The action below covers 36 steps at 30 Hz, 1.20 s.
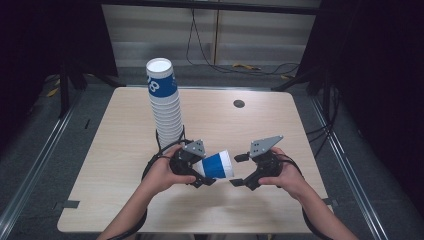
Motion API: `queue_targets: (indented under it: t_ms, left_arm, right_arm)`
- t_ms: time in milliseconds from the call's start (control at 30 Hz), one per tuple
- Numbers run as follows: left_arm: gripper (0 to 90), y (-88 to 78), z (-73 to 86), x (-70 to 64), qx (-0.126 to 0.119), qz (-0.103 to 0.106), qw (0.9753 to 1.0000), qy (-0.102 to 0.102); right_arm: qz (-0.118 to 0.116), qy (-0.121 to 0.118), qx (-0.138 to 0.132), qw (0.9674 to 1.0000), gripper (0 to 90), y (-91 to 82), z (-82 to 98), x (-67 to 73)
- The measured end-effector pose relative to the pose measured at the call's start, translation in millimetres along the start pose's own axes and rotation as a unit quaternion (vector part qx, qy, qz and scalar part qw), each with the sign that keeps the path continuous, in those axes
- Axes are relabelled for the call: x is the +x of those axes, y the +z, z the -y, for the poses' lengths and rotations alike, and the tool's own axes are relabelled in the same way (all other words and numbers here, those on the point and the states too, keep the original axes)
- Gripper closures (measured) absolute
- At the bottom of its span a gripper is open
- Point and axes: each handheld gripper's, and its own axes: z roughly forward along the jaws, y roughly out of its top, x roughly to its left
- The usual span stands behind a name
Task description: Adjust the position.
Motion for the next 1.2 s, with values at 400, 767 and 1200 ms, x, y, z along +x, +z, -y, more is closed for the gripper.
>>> queue_targets:
  t_ms: [400,767,1200]
  left_arm:
    - [28.9,5.8,-0.7,-1.7,-0.001,0.01,1.0,-0.001]
    - [28.9,6.2,-2.8,-2.8,-0.007,0.013,0.9999,0.002]
    - [29.0,7.4,-0.2,-2.2,-0.025,0.023,0.9994,0.005]
  right_arm:
    - [-0.001,-0.002,-0.005,1.0,13.1,0.8,-3.9,0.0]
    - [-0.001,-0.001,-0.005,1.0,11.9,2.2,-5.4,-2.5]
    - [-0.014,-0.017,-0.004,0.9998,10.8,6.6,-10.6,-3.3]
